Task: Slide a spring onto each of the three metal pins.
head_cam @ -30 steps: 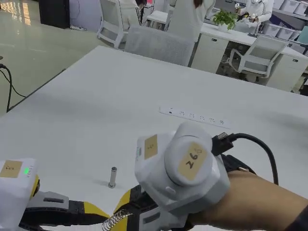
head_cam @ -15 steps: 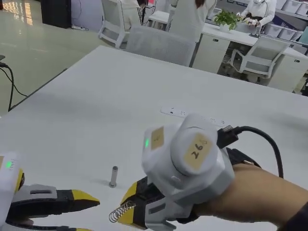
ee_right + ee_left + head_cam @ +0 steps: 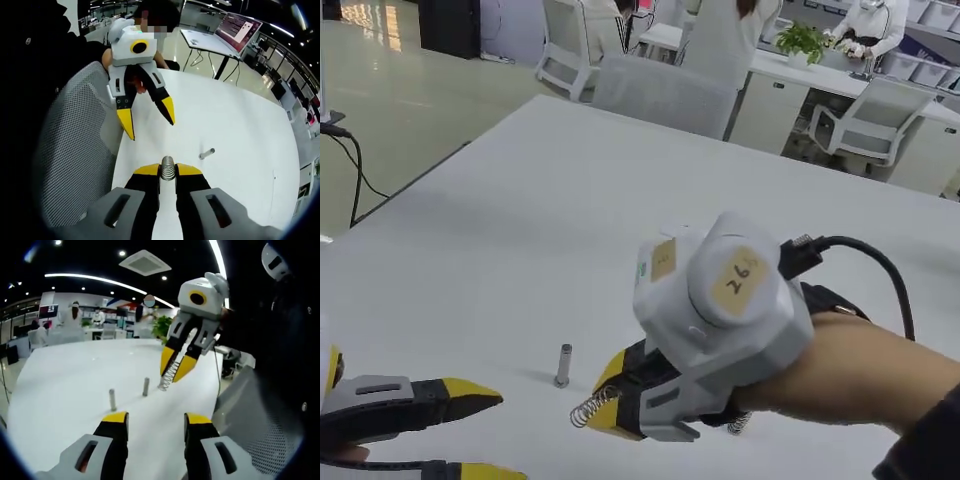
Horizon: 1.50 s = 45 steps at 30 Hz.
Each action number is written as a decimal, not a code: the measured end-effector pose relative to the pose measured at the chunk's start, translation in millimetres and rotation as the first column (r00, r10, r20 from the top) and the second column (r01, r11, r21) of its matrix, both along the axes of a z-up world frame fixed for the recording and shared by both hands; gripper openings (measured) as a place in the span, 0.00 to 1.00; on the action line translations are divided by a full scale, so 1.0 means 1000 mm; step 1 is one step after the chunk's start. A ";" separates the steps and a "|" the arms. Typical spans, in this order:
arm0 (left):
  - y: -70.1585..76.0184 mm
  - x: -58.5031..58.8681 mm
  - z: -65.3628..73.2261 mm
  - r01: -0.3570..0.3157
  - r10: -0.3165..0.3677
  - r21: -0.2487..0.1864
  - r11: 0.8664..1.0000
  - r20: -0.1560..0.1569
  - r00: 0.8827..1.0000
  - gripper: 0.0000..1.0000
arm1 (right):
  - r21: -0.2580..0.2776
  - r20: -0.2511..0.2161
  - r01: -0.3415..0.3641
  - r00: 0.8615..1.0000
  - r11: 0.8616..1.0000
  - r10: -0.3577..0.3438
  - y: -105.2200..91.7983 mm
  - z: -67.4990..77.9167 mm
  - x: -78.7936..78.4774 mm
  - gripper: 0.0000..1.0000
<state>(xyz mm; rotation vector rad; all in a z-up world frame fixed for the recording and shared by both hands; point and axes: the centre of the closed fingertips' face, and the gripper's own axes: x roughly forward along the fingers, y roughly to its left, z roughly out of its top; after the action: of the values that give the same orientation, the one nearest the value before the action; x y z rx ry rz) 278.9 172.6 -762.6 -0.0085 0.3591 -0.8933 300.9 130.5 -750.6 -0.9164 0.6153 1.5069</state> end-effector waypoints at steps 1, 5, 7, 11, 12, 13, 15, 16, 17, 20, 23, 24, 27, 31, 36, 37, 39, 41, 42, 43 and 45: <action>0.002 0.001 -0.001 -0.013 0.013 0.006 1.000 0.001 1.000 0.38 | -0.002 0.002 0.001 1.000 1.000 -0.001 0.000 0.000 0.003 0.08; 0.006 0.004 -0.004 -0.035 0.035 0.015 0.999 0.003 0.999 0.40 | -0.011 0.008 0.010 1.000 1.000 -0.010 0.001 -0.001 0.014 0.08; 0.007 0.005 -0.005 -0.040 0.040 0.025 0.999 0.004 0.999 0.40 | -0.014 0.011 0.012 1.000 1.000 -0.012 0.002 -0.001 0.019 0.08; 0.007 0.007 -0.008 -0.047 0.047 0.033 0.998 0.001 0.999 0.41 | -0.026 0.026 0.015 1.000 1.000 -0.014 0.006 0.001 0.030 0.08; 0.007 0.007 -0.009 -0.049 0.049 0.035 0.998 0.000 0.999 0.41 | -0.026 0.026 0.015 1.000 1.000 -0.014 0.007 0.002 0.032 0.08; 0.007 0.007 -0.010 -0.050 0.050 0.036 0.998 0.000 0.999 0.41 | -0.026 0.029 0.015 0.999 1.000 -0.014 0.008 0.003 0.036 0.08; 0.007 0.008 -0.010 -0.051 0.051 0.038 0.998 0.000 0.999 0.40 | -0.032 0.038 0.016 0.999 0.999 -0.015 0.011 0.003 0.043 0.08; 0.006 0.008 -0.010 -0.051 0.051 0.039 0.998 0.001 0.999 0.40 | -0.037 0.043 0.016 0.999 0.999 -0.015 0.011 0.003 0.046 0.08; 0.006 0.008 -0.010 -0.050 0.050 0.041 0.998 0.001 0.999 0.40 | -0.042 0.049 0.018 0.999 0.999 -0.016 0.012 0.003 0.050 0.08; 0.005 0.008 -0.011 -0.046 0.046 0.048 0.998 0.000 0.999 0.40 | -0.055 0.065 0.021 0.998 0.998 -0.017 0.017 0.004 0.062 0.08; 0.004 0.007 -0.013 -0.039 0.039 0.058 0.998 -0.002 0.999 0.41 | -0.059 0.065 0.019 0.998 0.998 -0.015 0.023 0.004 0.069 0.08; 0.003 0.006 -0.013 -0.037 0.037 0.061 0.997 -0.003 0.999 0.41 | -0.062 0.062 0.016 0.998 0.998 -0.012 0.026 0.003 0.071 0.08; 0.003 0.006 -0.014 -0.032 0.032 0.071 0.997 -0.004 0.999 0.41 | -0.094 0.059 0.008 0.998 0.996 -0.002 0.028 -0.003 0.075 0.08; 0.002 0.005 -0.014 -0.032 0.032 0.072 0.997 -0.004 0.999 0.41 | -0.132 0.066 -0.008 0.998 0.991 0.017 0.032 -0.011 0.080 0.08; 0.002 0.005 -0.014 -0.033 0.033 0.071 0.997 -0.004 0.999 0.40 | -0.159 0.059 -0.019 0.998 0.987 0.029 0.036 -0.019 0.084 0.08; 0.002 0.005 -0.014 -0.033 0.033 0.071 0.997 -0.005 0.999 0.40 | -0.165 0.057 -0.022 0.998 0.986 0.031 0.037 -0.021 0.085 0.08; 0.002 0.004 -0.014 -0.031 0.032 0.071 0.997 -0.006 0.999 0.40 | -0.175 0.051 -0.021 0.998 0.984 0.031 0.037 -0.024 0.086 0.08; 0.002 0.004 -0.014 -0.030 0.030 0.071 0.997 -0.007 1.000 0.40 | -0.188 0.050 -0.023 0.998 0.982 0.033 0.037 -0.029 0.087 0.08; 0.001 0.004 -0.014 -0.029 0.030 0.071 0.997 -0.007 1.000 0.40 | -0.195 0.048 -0.023 0.998 0.981 0.033 0.037 -0.031 0.088 0.08; 0.001 0.004 -0.014 -0.029 0.029 0.071 0.997 -0.007 1.000 0.40 | -0.196 0.048 -0.023 0.998 0.980 0.033 0.037 -0.031 0.088 0.08; 0.001 0.004 -0.014 -0.028 0.028 0.070 0.997 -0.008 1.000 0.40 | -0.203 0.047 -0.026 0.998 0.979 0.036 0.039 -0.034 0.089 0.08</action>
<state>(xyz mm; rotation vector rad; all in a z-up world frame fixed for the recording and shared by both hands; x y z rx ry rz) 282.5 173.7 -776.6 0.0470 0.3974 -0.8527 390.1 169.2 -784.7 -1.1211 0.7296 1.4629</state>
